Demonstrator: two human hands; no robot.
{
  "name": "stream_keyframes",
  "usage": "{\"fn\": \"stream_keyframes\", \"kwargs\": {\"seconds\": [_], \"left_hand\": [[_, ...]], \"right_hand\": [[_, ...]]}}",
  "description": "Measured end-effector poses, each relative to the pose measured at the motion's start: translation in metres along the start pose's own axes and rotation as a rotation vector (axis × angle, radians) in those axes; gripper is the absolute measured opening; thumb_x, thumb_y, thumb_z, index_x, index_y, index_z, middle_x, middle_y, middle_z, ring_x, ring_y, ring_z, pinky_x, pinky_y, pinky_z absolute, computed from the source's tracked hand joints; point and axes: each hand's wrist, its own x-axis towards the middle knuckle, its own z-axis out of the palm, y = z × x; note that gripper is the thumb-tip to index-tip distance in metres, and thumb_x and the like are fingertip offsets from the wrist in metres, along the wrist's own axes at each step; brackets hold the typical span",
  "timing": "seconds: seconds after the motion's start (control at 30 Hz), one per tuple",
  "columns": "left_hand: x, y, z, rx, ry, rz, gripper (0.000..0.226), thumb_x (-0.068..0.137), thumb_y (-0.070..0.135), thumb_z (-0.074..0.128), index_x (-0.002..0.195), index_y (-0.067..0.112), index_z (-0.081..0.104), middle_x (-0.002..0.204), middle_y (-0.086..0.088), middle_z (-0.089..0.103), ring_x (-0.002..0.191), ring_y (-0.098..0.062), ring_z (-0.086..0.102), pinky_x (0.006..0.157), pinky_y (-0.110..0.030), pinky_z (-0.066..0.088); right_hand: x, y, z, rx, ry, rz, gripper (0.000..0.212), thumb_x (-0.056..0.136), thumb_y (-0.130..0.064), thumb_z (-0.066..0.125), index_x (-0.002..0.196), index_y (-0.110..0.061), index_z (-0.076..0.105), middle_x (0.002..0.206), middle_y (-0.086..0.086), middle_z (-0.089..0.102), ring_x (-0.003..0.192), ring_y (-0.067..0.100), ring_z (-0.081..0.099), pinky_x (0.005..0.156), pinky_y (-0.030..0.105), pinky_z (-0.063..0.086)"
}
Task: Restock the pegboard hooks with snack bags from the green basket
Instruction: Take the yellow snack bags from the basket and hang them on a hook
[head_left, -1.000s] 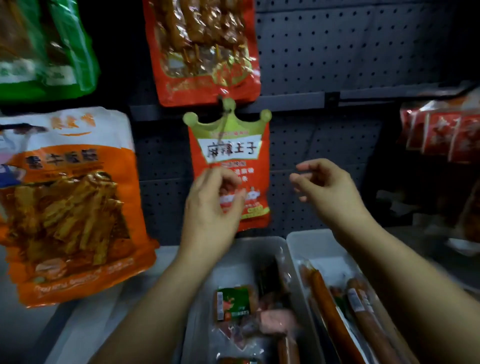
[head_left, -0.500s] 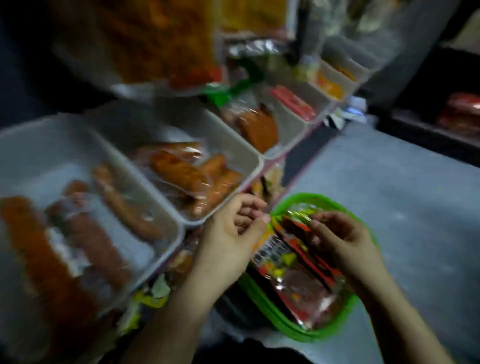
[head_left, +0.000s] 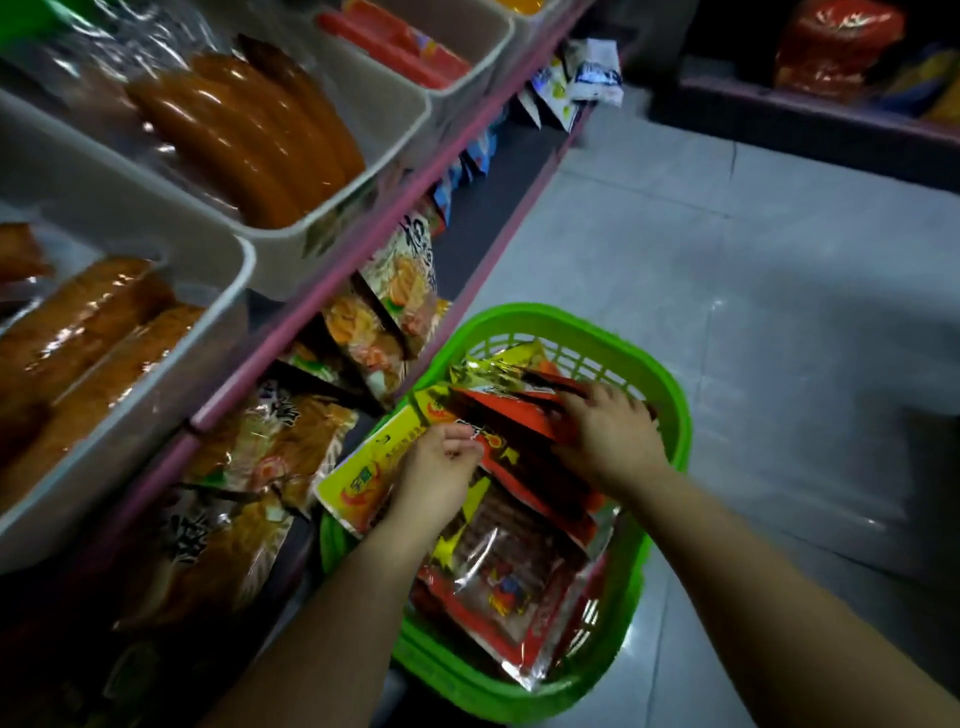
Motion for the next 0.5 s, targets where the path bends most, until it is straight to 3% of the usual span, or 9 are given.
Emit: {"fn": "stream_keyframes", "kwargs": {"seconds": [0.1,0.13,0.23,0.3,0.37,0.43,0.5], "left_hand": [[0.023,-0.003,0.016,-0.079,-0.083,-0.101,0.040,0.090,0.028,0.062,0.125,0.013,0.051,0.110,0.002,0.059,0.103,-0.019,0.060,0.093,-0.037,0.048],[0.028,-0.002,0.022,-0.192,-0.096,-0.146,0.043,0.089,0.028,0.063,0.126,0.012,0.050,0.112,0.000,0.061,0.104,-0.020,0.061,0.091,-0.036,0.050],[0.036,-0.002,0.033,-0.602,0.011,-0.234,0.013,0.085,0.018,0.068,0.097,0.017,0.062,0.090,0.005,0.072,0.080,-0.011,0.070,0.060,-0.022,0.053],[0.038,-0.009,0.031,-0.660,0.175,-0.270,0.011,0.083,0.005,0.068,0.089,0.011,0.062,0.081,-0.003,0.070,0.063,-0.015,0.066,0.049,-0.019,0.051],[0.034,-0.018,0.023,-0.622,0.262,-0.266,0.017,0.082,-0.004,0.065,0.089,0.011,0.061,0.084,-0.011,0.068,0.064,-0.021,0.063,0.054,-0.025,0.052],[0.028,-0.023,0.010,-0.548,0.306,-0.218,0.022,0.081,-0.003,0.066,0.091,0.016,0.061,0.092,-0.009,0.070,0.076,-0.024,0.067,0.069,-0.036,0.056],[0.020,-0.023,-0.006,-0.436,0.335,-0.138,0.026,0.081,0.000,0.069,0.100,0.016,0.061,0.100,-0.008,0.070,0.088,-0.026,0.068,0.082,-0.043,0.056]], "right_hand": [[0.004,-0.008,0.013,0.030,0.045,-0.031,0.037,0.096,-0.031,0.041,0.131,-0.031,0.049,0.121,0.002,0.064,0.108,0.027,0.062,0.078,0.035,0.049],[-0.001,-0.014,0.017,0.024,0.076,-0.042,0.037,0.095,-0.032,0.042,0.132,-0.030,0.050,0.118,0.001,0.065,0.103,0.026,0.064,0.074,0.033,0.049],[-0.031,-0.046,0.028,-0.016,0.154,-0.101,0.045,0.080,-0.034,0.068,0.123,-0.023,0.063,0.108,0.003,0.071,0.087,0.023,0.070,0.060,0.026,0.051],[-0.051,-0.070,0.031,0.034,0.161,-0.127,0.051,0.058,-0.037,0.084,0.104,-0.018,0.074,0.097,0.006,0.075,0.075,0.021,0.071,0.054,0.024,0.053],[-0.063,-0.084,0.031,0.155,0.128,-0.137,0.052,0.065,-0.051,0.075,0.107,-0.019,0.073,0.106,0.005,0.073,0.085,0.022,0.069,0.068,0.028,0.057],[-0.066,-0.087,0.027,0.391,0.063,-0.113,0.056,0.080,-0.063,0.053,0.118,-0.024,0.066,0.121,0.000,0.066,0.105,0.021,0.062,0.089,0.033,0.050],[-0.055,-0.080,0.019,0.617,0.081,-0.098,0.053,0.086,-0.061,0.046,0.121,-0.025,0.064,0.121,-0.003,0.065,0.110,0.018,0.056,0.094,0.030,0.042]]}}
